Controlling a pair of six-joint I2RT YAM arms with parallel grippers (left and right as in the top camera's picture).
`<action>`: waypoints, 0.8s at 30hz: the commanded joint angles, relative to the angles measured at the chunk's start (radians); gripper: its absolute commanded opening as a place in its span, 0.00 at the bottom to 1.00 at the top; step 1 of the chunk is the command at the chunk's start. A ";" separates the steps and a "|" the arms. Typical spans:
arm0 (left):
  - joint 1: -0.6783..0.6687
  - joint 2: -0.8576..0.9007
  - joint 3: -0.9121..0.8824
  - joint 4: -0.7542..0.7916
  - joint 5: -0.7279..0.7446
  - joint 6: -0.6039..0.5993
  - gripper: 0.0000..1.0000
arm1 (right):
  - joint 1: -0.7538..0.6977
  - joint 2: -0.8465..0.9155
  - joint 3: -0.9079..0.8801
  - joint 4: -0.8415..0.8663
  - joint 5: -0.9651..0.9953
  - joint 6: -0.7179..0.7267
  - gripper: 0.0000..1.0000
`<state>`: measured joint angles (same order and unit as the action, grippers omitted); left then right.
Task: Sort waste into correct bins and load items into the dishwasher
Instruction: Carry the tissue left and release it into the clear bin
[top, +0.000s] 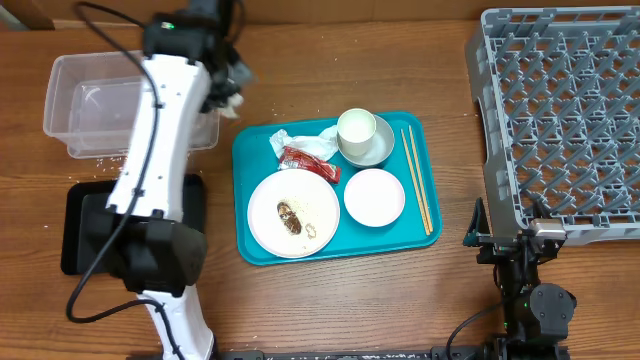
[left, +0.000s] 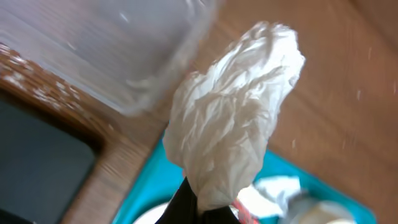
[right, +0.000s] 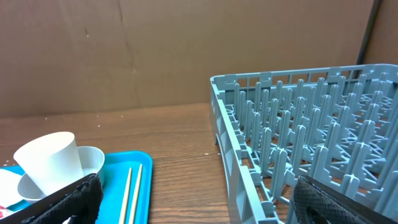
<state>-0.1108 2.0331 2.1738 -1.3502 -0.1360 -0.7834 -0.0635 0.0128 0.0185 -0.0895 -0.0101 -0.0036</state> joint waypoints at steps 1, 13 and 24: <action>0.098 0.006 0.018 0.001 -0.032 -0.025 0.04 | 0.003 -0.010 -0.011 0.005 0.009 -0.004 1.00; 0.253 0.007 0.000 0.020 -0.028 -0.105 0.31 | 0.003 -0.010 -0.011 0.005 0.009 -0.005 1.00; 0.190 0.007 0.000 0.027 0.431 0.317 0.39 | 0.003 -0.010 -0.011 0.005 0.009 -0.004 1.00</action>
<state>0.1337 2.0335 2.1754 -1.3388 0.0437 -0.7040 -0.0639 0.0128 0.0185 -0.0902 -0.0101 -0.0040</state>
